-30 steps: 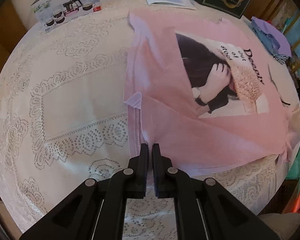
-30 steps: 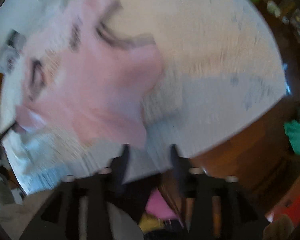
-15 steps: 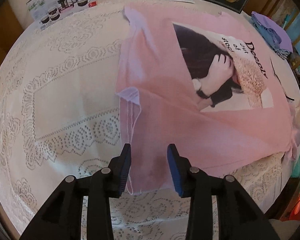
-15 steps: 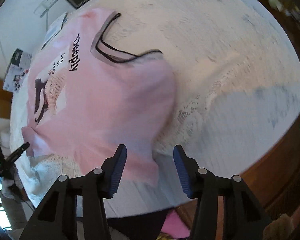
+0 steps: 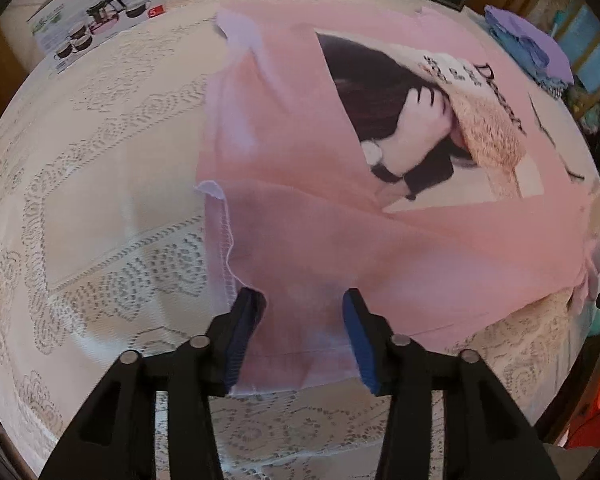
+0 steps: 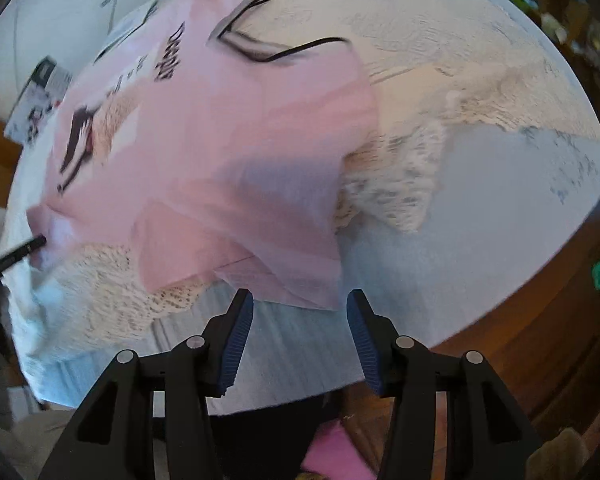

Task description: Fold clothes

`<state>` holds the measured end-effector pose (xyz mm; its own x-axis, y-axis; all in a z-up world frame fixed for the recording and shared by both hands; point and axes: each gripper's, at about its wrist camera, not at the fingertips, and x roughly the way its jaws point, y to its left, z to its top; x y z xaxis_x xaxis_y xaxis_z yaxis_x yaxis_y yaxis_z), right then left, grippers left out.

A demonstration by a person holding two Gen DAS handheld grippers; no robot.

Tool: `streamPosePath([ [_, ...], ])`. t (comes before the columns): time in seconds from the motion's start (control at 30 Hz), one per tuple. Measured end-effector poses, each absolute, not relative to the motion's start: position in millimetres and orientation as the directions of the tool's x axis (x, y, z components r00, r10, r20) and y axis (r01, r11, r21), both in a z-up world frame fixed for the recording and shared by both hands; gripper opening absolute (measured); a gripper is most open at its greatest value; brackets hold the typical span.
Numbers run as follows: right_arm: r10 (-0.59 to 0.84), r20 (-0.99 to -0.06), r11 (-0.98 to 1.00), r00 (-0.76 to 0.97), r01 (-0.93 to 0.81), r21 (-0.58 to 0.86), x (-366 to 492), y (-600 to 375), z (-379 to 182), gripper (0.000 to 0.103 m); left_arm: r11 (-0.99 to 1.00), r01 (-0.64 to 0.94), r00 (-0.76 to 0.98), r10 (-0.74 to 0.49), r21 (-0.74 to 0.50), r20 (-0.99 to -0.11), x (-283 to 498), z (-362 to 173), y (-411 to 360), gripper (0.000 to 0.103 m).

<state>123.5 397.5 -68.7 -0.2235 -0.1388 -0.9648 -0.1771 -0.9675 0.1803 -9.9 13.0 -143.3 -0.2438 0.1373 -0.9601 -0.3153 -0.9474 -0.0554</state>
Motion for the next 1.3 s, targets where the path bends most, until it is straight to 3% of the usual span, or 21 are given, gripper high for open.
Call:
streamPosePath([
  [0.07,-0.085,-0.973,-0.978,-0.212,-0.168,0.122,121.9,391.0,-73.5,0.047,-0.946,-0.324,-0.278,0.119,-0.023,-0.953,-8.0,-144.5,17.7,0.05],
  [0.1,-0.058,-0.977,-0.982,-0.207,-0.163,0.093,121.1,387.7,-75.9,0.021,-0.945,-0.327,-0.295,0.109,-0.007,-0.949,-7.0,-145.1,20.0,0.039],
  [0.13,-0.031,-0.979,-0.985,-0.202,-0.158,0.063,120.3,384.4,-78.3,0.001,-0.943,-0.332,-0.301,0.11,-0.004,-0.947,-6.4,-144.0,21.2,0.01],
  [0.17,-0.003,-0.98,-0.988,-0.197,-0.152,0.034,119.6,381.2,-80.6,0.001,-0.942,-0.336,-0.305,0.113,-0.004,-0.946,-5.9,-142.4,22.1,0.002],
  [0.37,-0.051,-0.934,-0.98,-0.353,-0.16,0.114,126.4,388.1,-5.7,0.001,-0.946,-0.315,-0.354,0.188,-0.073,-0.916,-1.7,-105.8,11.0,0.002],
  [0.63,-0.082,-0.841,-0.993,-0.534,-0.024,0.113,48.5,395.2,83.9,0.001,-0.946,-0.299,-0.474,0.258,-0.121,-0.842,-36.6,-23.5,-5.1,0.002],
  [0.9,-0.117,-0.818,-0.99,-0.563,0.132,0.051,-133.8,390.7,107.9,0.001,-0.976,-0.184,-0.513,0.198,-0.119,-0.835,-161.4,-3.4,-6.5,0.002],
  [1.07,-0.118,-0.833,-0.987,-0.54,0.156,0.039,-242.6,381.6,97.9,0.001,-0.977,-0.169,-0.486,0.197,-0.13,-0.852,-196.6,-8.4,1.9,0.003],
  [1.1,-0.119,-0.846,-0.987,-0.519,0.157,0.043,-259.4,380.3,90.3,0.001,-0.976,-0.172,-0.477,0.198,-0.13,-0.856,-194.7,-10.3,3.3,0.008],
  [1.2,-0.13,-0.883,-0.984,-0.452,0.172,0.057,-282.8,375.7,60.9,0.001,-0.977,-0.172,-0.434,0.193,-0.129,-0.88,-167.7,-23.5,8.7,0.046],
  [1.3,-0.15,-0.904,-0.98,-0.4,0.183,0.082,-279.5,372.9,32.9,0.001,-0.974,-0.174,-0.376,0.202,-0.146,-0.904,-132.7,-43.5,18.4,0.048],
])
